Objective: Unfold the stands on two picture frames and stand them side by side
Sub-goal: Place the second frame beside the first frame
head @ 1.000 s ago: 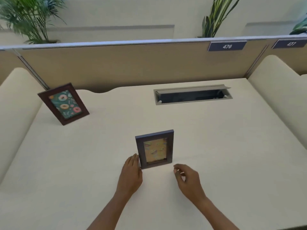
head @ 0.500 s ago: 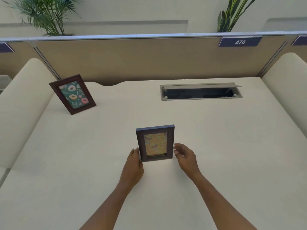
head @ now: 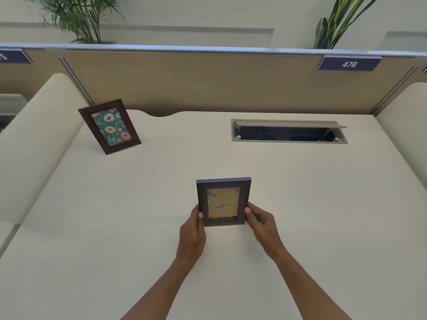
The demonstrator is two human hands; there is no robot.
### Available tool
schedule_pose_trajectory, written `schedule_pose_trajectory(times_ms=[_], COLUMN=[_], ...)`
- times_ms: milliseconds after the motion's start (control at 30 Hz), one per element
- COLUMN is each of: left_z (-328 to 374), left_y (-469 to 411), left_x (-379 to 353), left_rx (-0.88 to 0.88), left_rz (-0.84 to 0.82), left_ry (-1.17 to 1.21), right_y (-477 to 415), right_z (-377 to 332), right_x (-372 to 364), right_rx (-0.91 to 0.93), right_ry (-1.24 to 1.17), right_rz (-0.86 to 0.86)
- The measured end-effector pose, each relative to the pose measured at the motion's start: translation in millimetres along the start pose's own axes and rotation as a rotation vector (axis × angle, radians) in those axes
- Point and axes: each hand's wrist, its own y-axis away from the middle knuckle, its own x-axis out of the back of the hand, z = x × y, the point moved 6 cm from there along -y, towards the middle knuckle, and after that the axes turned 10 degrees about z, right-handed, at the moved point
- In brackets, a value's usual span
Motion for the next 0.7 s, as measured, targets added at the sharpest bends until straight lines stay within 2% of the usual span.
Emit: schedule_pose_trajectory(times_ms=[233, 700], left_z=[0.6, -9.6], left_y=[-5.8, -69.8], left_x=[0.2, 23.5], left_rx=[0.034, 0.104], left_rz=[0.051, 0.157], left_ry=[-0.012, 0.031], right_y=[-6.3, -59.4], right_z=[-0.1, -28.2], right_x=[-3.9, -61.9], right_rx=[0.001, 0.024], right_ry=[0.002, -0.005], right_rz=[0.027, -0.003])
